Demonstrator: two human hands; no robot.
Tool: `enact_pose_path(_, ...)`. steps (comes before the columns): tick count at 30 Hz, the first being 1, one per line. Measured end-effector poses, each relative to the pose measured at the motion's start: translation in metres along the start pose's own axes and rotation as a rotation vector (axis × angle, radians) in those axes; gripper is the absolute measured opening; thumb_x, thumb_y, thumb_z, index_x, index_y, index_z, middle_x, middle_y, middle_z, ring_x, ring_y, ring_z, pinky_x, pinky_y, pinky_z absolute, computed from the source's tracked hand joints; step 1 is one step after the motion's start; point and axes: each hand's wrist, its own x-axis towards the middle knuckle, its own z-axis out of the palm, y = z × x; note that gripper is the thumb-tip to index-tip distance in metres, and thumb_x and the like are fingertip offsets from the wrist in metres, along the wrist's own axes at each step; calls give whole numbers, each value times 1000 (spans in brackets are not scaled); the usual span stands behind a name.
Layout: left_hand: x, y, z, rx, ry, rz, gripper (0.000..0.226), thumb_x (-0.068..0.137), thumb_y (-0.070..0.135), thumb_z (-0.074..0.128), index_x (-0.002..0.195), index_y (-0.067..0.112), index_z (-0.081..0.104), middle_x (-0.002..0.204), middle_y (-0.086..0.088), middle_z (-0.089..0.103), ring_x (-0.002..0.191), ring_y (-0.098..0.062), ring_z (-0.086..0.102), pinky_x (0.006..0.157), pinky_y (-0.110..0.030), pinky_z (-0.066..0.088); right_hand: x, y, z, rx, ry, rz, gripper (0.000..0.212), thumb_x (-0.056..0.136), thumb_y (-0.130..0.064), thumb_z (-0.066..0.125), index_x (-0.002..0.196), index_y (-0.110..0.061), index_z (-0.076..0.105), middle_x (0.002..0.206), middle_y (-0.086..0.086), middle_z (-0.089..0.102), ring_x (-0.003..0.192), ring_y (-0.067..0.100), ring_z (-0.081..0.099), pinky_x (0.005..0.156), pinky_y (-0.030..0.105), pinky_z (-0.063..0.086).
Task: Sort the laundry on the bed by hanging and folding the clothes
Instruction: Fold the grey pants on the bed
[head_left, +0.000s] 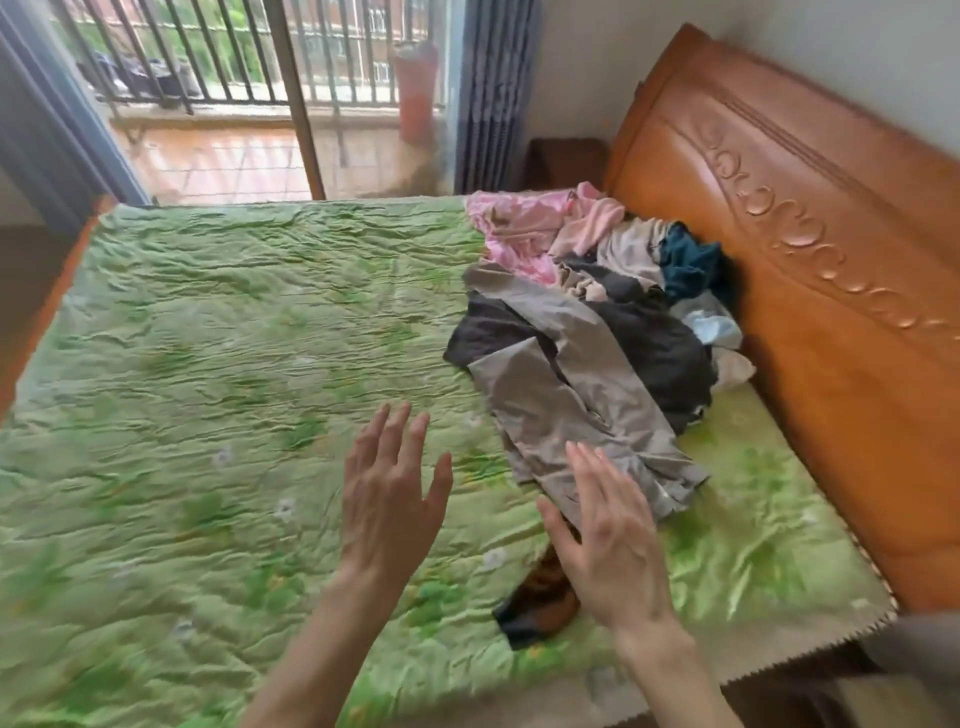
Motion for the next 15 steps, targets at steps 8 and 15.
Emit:
enact_pose_path(8, 20, 64, 70, -52, -132, 157, 55, 103, 43, 47, 145, 10, 58, 154, -13, 54, 149, -33, 42, 123, -51, 32, 0, 83, 1, 27, 75, 235, 68, 105, -57, 39, 158, -15, 41, 160, 5, 46, 150, 21, 38, 122, 46, 35)
enact_pose_path(15, 35, 127, 139, -13, -128, 134, 48, 100, 33, 61, 140, 7, 62, 145, -14, 62, 141, -34, 52, 119, -53, 38, 24, 188, 12, 41, 84, 194, 69, 99, -59, 51, 155, -19, 47, 159, 2, 47, 149, 21, 42, 119, 43, 39)
